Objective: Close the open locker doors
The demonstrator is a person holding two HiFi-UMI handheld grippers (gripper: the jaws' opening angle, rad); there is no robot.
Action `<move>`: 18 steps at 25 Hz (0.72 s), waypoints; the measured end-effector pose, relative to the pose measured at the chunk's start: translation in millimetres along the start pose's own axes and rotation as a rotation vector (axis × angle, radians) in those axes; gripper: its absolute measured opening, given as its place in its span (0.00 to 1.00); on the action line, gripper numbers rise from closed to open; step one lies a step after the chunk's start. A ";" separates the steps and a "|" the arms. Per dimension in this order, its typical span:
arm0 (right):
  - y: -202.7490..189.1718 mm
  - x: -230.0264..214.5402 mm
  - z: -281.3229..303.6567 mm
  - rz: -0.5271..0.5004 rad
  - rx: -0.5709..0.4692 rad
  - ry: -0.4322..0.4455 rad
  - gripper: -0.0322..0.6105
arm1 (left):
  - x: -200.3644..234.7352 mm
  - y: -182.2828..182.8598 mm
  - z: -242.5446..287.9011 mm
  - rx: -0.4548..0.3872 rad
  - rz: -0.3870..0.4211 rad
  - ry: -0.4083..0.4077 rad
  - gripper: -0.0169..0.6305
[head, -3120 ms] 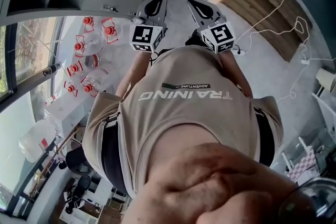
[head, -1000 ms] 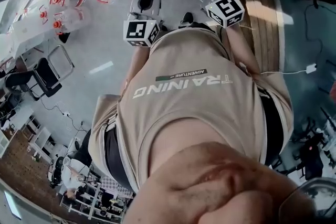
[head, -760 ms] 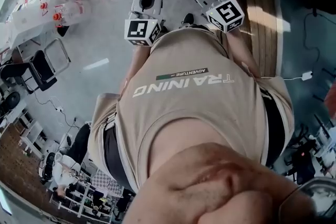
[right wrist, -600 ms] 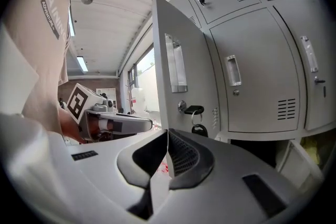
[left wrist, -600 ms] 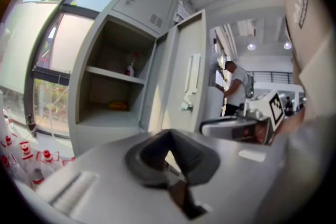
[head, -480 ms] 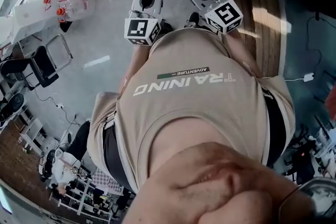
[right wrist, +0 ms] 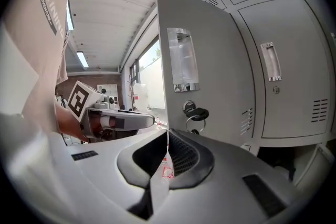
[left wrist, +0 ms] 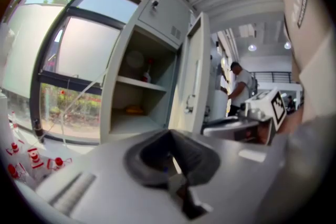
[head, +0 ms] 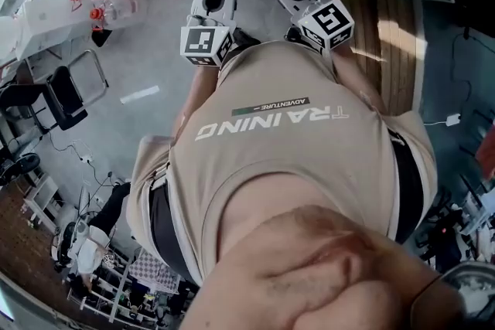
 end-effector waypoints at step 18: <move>27.8 -6.0 121.5 -0.052 -0.018 0.004 0.07 | 109.6 23.0 -21.4 -0.009 -0.005 0.042 0.03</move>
Point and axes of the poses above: the fingertips, and each gripper's own axes: z forward along the fingers, x to its left, y out of its top, the point moved 2 cm from there along -z, backward along the fingers, and after that the axes turned 8 degrees about -z, right-handed, at the moved point
